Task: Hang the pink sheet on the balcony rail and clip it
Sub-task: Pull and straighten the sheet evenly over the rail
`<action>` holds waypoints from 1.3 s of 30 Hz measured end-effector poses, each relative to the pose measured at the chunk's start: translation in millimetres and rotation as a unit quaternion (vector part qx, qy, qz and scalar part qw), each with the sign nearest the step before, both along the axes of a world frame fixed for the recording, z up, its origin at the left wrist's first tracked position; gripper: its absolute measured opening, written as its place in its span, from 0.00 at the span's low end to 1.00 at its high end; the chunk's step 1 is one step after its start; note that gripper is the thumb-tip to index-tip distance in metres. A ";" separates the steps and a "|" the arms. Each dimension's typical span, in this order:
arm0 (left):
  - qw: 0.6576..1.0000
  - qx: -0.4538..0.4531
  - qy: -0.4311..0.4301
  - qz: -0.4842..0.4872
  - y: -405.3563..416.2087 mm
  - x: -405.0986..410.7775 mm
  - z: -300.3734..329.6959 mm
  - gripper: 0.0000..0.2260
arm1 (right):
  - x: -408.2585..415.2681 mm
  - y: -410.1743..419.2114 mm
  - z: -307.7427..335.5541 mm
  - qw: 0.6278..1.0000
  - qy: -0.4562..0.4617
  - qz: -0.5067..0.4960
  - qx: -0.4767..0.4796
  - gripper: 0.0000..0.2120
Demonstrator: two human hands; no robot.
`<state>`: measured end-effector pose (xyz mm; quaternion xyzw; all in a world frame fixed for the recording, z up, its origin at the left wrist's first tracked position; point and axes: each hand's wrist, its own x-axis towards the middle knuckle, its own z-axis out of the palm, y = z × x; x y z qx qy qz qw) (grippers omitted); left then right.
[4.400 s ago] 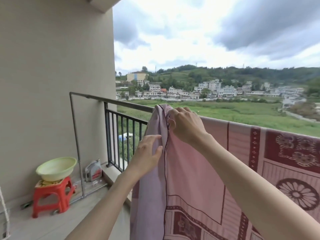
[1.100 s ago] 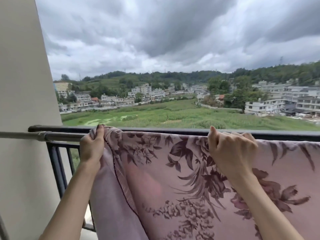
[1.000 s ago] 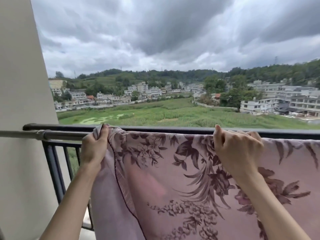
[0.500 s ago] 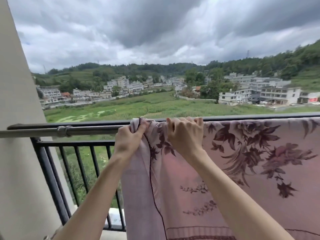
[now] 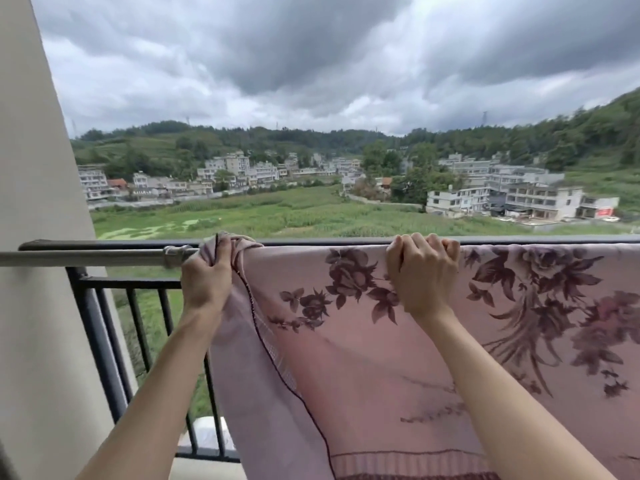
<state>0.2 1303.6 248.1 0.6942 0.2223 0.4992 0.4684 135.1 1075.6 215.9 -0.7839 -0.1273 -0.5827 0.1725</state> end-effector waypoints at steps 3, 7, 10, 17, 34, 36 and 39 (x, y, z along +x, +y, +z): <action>0.998 -0.002 0.044 -0.048 11.3 1.6 -12.8 0.16 | -0.3 4.7 -0.2 0.999 0.026 0.001 0.037 0.20; 0.997 0.029 0.040 -0.053 29.9 -2.1 -13.4 0.18 | -17.8 37.8 6.1 0.994 0.071 0.059 0.067 0.19; 0.993 0.094 0.052 -0.042 26.0 -3.2 -13.6 0.21 | -44.0 85.0 9.2 0.991 0.051 0.122 0.001 0.20; 0.974 0.214 0.066 -0.037 66.0 -16.2 2.8 0.24 | -67.4 171.1 19.9 0.978 0.116 0.161 -0.063 0.20; 0.994 0.009 -0.004 -0.113 221.8 -34.8 3.9 0.22 | -55.8 193.0 15.2 0.999 0.041 -0.023 0.010 0.26; 0.993 0.024 0.017 -0.113 226.5 -42.2 -5.9 0.20 | -57.5 193.0 13.9 0.999 0.040 -0.025 0.005 0.25; 0.991 0.043 0.045 -0.119 227.9 -42.3 -7.8 0.19 | -61.6 194.8 19.9 0.992 0.124 -0.025 0.022 0.24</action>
